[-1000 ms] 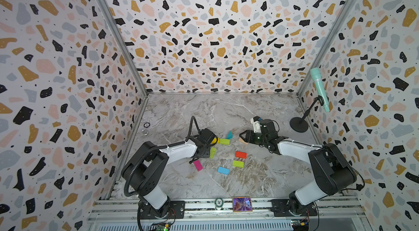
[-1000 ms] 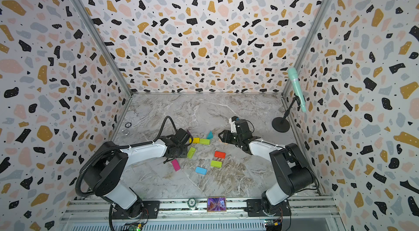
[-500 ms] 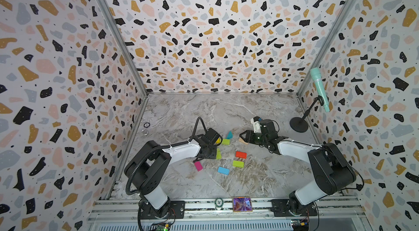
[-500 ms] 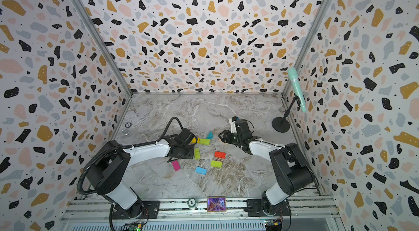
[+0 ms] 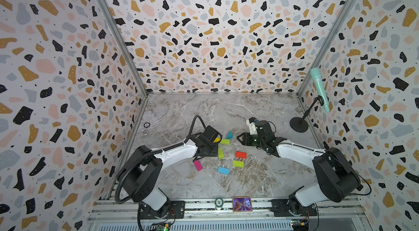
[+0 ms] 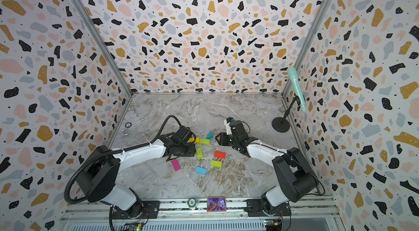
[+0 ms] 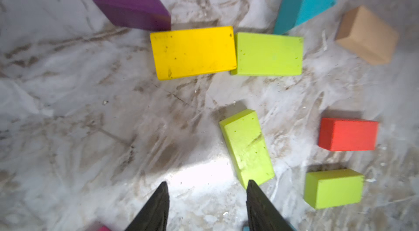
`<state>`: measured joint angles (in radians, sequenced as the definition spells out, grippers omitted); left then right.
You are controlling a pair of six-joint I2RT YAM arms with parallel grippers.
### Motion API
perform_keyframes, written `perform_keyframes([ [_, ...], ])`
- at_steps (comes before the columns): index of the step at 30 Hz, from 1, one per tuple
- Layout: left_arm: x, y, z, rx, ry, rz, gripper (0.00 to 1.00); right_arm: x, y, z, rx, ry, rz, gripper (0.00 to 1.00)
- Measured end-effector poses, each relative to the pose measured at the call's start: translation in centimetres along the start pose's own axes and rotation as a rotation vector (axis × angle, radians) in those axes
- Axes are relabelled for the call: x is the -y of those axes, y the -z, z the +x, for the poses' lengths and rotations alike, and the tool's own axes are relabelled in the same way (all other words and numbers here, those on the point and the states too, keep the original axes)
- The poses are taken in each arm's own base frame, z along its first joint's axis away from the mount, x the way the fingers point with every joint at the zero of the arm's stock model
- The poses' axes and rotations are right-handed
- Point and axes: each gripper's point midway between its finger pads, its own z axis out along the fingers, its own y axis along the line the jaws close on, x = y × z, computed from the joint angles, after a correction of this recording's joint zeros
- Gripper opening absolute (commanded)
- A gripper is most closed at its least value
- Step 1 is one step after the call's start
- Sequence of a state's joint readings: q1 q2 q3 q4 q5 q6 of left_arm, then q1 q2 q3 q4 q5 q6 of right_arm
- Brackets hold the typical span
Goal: Assemble a carrot with building blocks
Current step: Assemble the building block at the center of the board.
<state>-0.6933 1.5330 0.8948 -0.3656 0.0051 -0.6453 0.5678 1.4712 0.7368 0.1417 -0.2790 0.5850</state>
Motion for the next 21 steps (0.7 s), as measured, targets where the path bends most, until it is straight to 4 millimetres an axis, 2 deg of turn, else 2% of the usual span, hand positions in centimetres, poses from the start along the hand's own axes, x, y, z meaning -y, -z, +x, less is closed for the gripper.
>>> perform_keyframes([
  [3,-1.1,2.0,-2.5,0.079,0.079,0.022,0.57,-3.7,0.3,1.4,-0.017,0.075,-0.037,0.23],
  [6,-2.6,3.7,-5.1,0.16,0.147,0.036,0.57,-6.8,0.4,3.5,-0.046,0.121,-0.076,0.12],
  [10,-4.6,4.3,-7.2,0.212,0.211,0.04,0.57,-9.2,-0.8,7.5,-0.127,0.146,-0.094,0.05],
  [14,-5.2,4.5,-8.1,0.233,0.231,0.062,0.58,-8.5,-2.5,10.7,-0.209,0.124,-0.049,0.0],
  [21,-4.3,4.3,-8.4,0.243,0.209,0.124,0.57,-6.9,-4.3,12.4,-0.258,0.052,0.005,0.0],
])
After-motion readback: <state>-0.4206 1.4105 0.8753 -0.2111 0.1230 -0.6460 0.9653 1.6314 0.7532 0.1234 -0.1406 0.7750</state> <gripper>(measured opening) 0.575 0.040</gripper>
